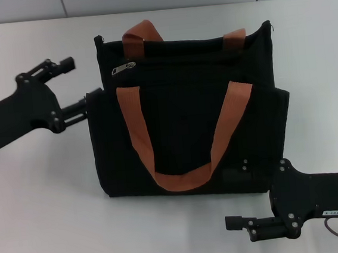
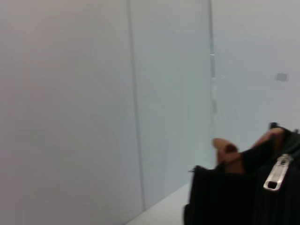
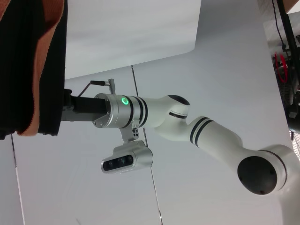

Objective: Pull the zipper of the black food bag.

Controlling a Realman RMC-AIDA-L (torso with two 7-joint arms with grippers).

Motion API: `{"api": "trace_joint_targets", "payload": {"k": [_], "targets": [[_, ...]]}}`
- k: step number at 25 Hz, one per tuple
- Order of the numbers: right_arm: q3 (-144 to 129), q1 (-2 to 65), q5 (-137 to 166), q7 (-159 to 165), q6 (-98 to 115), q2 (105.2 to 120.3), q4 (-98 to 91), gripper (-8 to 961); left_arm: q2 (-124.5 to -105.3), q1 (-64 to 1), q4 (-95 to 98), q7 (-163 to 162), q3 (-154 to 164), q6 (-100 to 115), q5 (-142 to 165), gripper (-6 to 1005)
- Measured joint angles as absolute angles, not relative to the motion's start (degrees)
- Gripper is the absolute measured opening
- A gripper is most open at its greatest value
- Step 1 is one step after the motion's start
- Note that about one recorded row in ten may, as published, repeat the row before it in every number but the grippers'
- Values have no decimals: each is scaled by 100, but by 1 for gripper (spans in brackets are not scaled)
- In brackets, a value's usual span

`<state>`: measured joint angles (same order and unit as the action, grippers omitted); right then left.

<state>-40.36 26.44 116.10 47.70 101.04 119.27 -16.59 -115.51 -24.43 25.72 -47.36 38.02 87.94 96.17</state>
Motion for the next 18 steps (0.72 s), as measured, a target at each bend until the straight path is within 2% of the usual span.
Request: {"api": "trace_joint_targets", "payload": {"k": [4,11,18], "targets": [[-4030,2645,11610,4778,10107,11927,-1653,775,-11533,-2463,2672,-4829,3822,8875,9848,803],[-4025,2645,11610,4790,10122,11927,-1654,776,-11305,-2422,2800,-5258,3806,9322,9912,802],[-4025,2645,11610,4790,10176,11927,-1668,776,-11399,-2545,2822,-5287,3823,9144,10051,801]]}}
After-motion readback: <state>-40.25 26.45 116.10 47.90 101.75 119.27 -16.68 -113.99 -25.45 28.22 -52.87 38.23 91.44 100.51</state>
